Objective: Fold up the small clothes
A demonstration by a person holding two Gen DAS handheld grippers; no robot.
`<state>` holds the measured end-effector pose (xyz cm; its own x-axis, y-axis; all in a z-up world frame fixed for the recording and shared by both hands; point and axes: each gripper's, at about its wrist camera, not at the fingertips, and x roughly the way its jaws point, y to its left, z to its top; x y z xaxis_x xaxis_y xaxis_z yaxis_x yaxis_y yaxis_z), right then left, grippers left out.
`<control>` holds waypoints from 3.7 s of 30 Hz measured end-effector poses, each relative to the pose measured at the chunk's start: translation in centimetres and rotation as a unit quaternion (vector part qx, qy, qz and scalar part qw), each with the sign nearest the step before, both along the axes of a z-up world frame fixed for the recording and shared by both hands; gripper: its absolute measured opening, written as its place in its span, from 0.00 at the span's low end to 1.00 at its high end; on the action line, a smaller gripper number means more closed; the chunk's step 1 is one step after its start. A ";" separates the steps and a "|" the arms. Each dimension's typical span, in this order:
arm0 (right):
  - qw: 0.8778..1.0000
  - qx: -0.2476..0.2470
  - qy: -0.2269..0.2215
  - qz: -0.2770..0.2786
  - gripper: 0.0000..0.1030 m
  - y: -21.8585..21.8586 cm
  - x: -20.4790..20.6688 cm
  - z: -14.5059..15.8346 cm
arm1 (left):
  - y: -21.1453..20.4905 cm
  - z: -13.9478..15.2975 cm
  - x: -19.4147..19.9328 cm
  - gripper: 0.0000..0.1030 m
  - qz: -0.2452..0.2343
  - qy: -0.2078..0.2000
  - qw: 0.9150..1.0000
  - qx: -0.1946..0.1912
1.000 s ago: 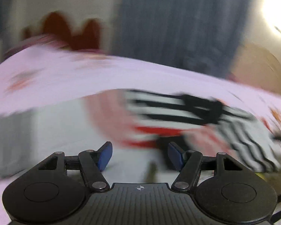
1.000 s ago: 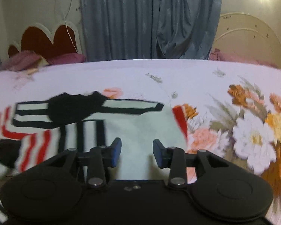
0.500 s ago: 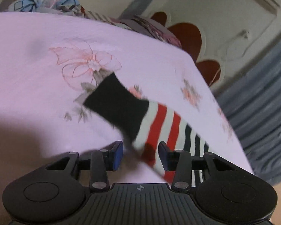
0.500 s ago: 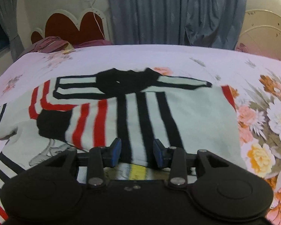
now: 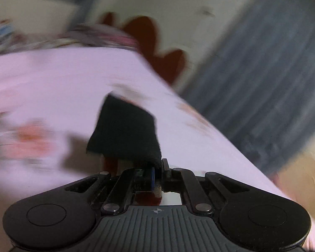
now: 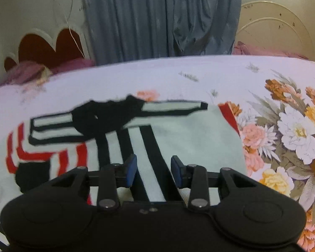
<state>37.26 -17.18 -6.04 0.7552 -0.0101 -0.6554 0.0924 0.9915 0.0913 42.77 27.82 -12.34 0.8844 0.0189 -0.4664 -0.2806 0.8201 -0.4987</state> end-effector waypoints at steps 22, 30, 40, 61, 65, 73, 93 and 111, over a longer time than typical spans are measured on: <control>0.995 0.090 0.003 -0.047 0.46 -7.0 -3.3 0.1 | -37.0 -1.7 7.1 0.54 -0.408 0.060 0.899 0.144; 0.992 0.128 0.007 -0.006 0.56 -4.4 -1.5 -0.2 | -24.6 -0.1 3.7 0.54 -0.267 0.046 0.951 0.148; 0.996 0.069 0.051 0.014 0.07 -2.0 2.0 -3.0 | -18.1 -2.1 4.5 0.47 -0.214 0.085 0.957 0.179; 0.999 -0.032 0.039 0.002 0.15 -0.8 5.1 -2.4 | -16.1 -2.4 15.7 0.55 -0.296 0.126 0.921 0.220; 0.997 -0.025 0.057 -0.035 0.18 -1.3 6.8 -3.1 | -15.8 -0.4 16.3 0.56 -0.288 0.099 0.931 0.203; 0.995 0.034 0.042 0.080 0.19 6.7 7.1 -2.1 | -22.8 -2.3 12.0 0.56 -0.352 0.089 0.905 0.221; 0.998 0.013 0.035 0.052 0.26 4.4 3.4 -0.5 | -18.3 0.3 8.2 0.59 -0.275 0.056 0.939 0.201; 0.996 -0.050 0.070 0.030 0.17 2.0 -0.1 -3.8 | -18.3 -3.2 2.8 0.59 -0.259 0.103 0.923 0.264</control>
<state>37.20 -15.13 -9.81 0.6574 -0.0379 -0.7526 0.0369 0.9992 -0.0182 45.60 9.48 -15.50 0.7320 -0.1084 -0.6726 0.1728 0.9845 0.0293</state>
